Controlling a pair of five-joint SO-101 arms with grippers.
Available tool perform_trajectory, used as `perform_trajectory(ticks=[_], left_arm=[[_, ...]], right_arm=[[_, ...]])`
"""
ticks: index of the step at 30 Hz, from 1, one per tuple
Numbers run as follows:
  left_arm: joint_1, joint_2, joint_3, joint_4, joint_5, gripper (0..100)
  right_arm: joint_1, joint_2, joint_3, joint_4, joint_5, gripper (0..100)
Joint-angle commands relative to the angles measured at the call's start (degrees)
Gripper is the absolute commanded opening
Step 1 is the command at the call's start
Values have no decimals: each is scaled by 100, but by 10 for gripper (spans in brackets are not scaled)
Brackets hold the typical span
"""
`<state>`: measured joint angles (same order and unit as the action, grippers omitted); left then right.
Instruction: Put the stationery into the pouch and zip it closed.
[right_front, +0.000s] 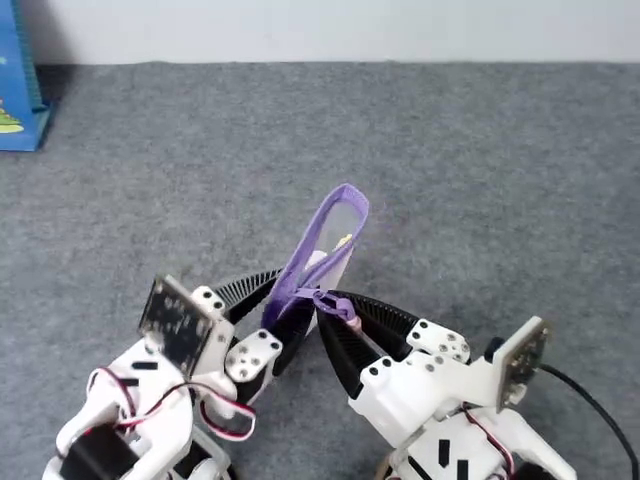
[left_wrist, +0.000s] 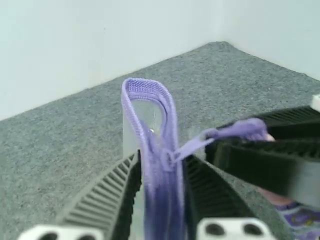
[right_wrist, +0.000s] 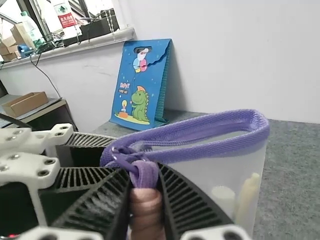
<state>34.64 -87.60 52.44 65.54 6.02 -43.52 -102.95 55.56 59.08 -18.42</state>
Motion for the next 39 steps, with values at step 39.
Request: perform_trajectory(ticks=[39], left_arm=[[-35,-1398,567,607,-369,11]], right_arm=[[3662,-40,1811,-2905,-9,6]])
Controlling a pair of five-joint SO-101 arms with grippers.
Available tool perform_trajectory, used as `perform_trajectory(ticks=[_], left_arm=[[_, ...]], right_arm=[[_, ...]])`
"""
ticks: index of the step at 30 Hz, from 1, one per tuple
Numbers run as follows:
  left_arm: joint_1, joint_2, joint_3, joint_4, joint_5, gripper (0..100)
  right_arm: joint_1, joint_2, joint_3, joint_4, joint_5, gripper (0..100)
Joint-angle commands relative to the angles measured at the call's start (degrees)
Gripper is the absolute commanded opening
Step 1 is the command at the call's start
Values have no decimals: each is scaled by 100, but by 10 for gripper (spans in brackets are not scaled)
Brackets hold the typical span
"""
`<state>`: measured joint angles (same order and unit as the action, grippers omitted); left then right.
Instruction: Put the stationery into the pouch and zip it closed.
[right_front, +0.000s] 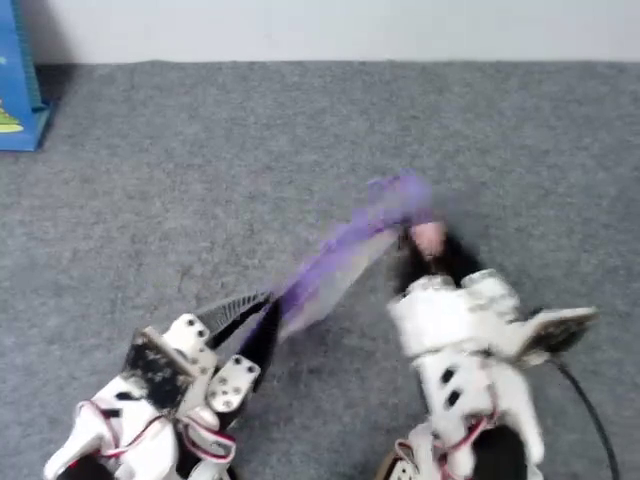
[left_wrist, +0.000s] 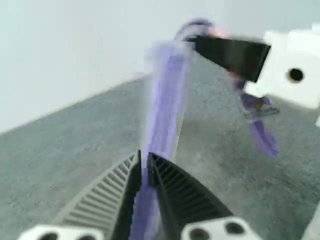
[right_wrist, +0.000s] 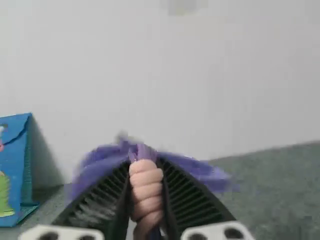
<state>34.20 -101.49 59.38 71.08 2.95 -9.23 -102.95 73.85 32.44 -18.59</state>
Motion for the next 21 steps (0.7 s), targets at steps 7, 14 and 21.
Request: perform_trajectory(ticks=[7,14,21], left_arm=[[0,-9,-154,105,-62,12],[0,-18,-163,105,-62,51],[-536,-18,-163,114,352,221]], right_arm=[[-356,-92,9,-189,-9,6],[-919,-92,-114,-189,18,6],[-1138,-48,-932,-198,18,6]])
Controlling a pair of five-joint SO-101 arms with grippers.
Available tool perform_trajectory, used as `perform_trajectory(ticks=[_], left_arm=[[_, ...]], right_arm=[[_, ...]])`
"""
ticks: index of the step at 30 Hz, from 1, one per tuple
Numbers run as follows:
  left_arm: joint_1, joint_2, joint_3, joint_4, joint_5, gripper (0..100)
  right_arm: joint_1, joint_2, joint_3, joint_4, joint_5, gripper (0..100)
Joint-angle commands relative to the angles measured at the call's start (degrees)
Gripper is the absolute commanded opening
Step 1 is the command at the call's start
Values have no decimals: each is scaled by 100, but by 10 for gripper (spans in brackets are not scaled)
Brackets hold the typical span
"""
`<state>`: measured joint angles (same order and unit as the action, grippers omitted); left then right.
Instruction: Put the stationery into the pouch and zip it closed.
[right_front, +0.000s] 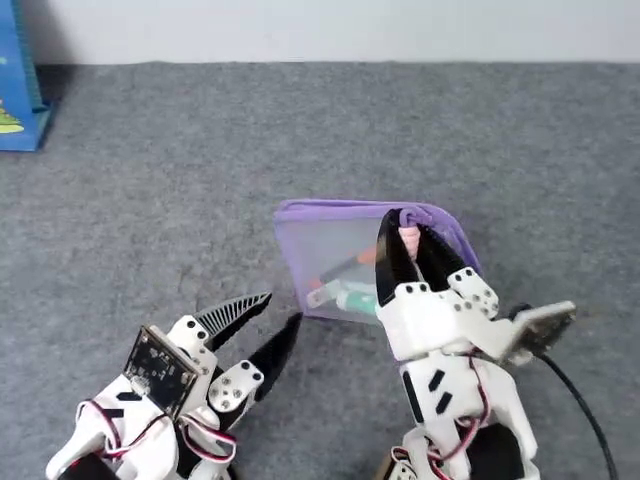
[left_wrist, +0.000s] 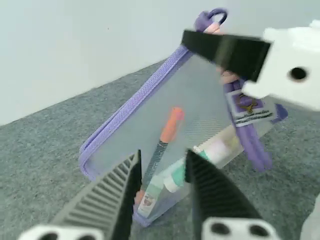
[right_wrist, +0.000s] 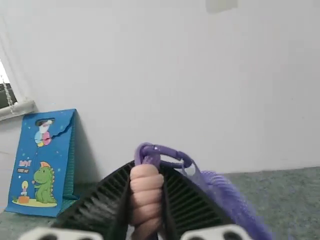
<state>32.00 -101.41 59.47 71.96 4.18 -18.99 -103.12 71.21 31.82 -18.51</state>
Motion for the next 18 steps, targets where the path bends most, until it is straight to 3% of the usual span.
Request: perform_trajectory(ticks=[1,13,18], left_arm=[[-448,-26,-171,9,255,228],[-818,-26,-857,466,255,235],[-818,-26,-989,536,-9,236]], right_arm=[[-259,-22,-782,-136,9,6],[-778,1930,-2119,-119,0,6],[-1253,2571,-2848,690,9,6]])
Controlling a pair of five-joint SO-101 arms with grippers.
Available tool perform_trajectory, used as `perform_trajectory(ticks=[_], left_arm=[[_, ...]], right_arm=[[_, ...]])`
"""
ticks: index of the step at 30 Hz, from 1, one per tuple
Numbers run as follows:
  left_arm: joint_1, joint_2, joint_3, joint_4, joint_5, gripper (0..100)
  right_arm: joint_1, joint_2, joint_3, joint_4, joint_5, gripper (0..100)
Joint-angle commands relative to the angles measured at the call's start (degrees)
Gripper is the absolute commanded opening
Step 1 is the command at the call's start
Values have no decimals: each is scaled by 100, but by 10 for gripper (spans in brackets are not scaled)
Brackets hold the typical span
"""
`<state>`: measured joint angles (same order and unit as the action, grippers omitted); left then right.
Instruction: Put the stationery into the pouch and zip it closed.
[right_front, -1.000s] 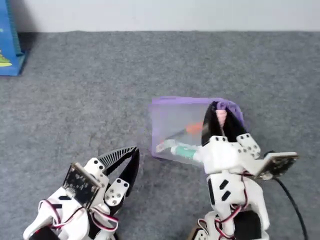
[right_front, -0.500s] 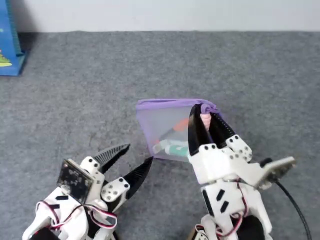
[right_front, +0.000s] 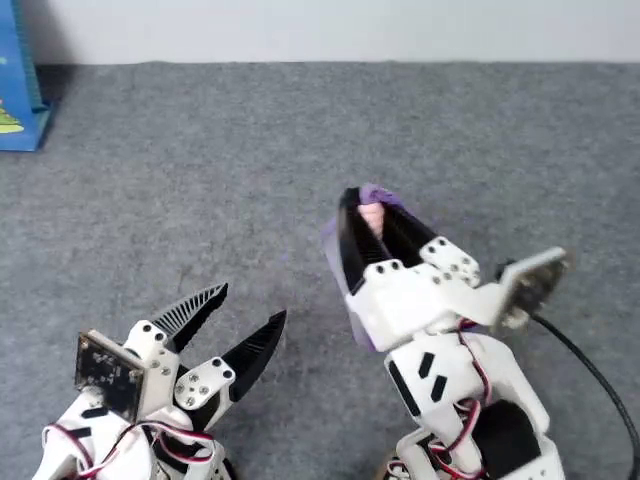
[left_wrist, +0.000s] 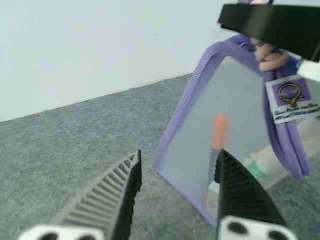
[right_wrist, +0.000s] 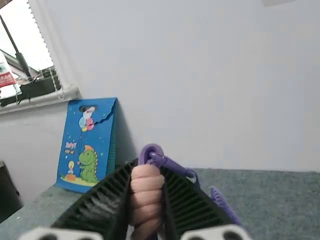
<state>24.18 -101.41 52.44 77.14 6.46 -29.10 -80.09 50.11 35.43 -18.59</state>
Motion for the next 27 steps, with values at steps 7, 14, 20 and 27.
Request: perform_trajectory(ticks=[7,14,20,27], left_arm=[[9,-26,-224,35,-378,236],[-35,-26,-66,-193,-404,236],[-35,-26,-101,-35,-422,236],[-26,-26,-119,114,-738,289]], right_arm=[[-690,813,-1582,1156,9,6],[-1279,1095,-2084,1745,18,6],[-1411,1253,-2725,2853,18,7],[-2571,1209,-3481,4312,149,7]])
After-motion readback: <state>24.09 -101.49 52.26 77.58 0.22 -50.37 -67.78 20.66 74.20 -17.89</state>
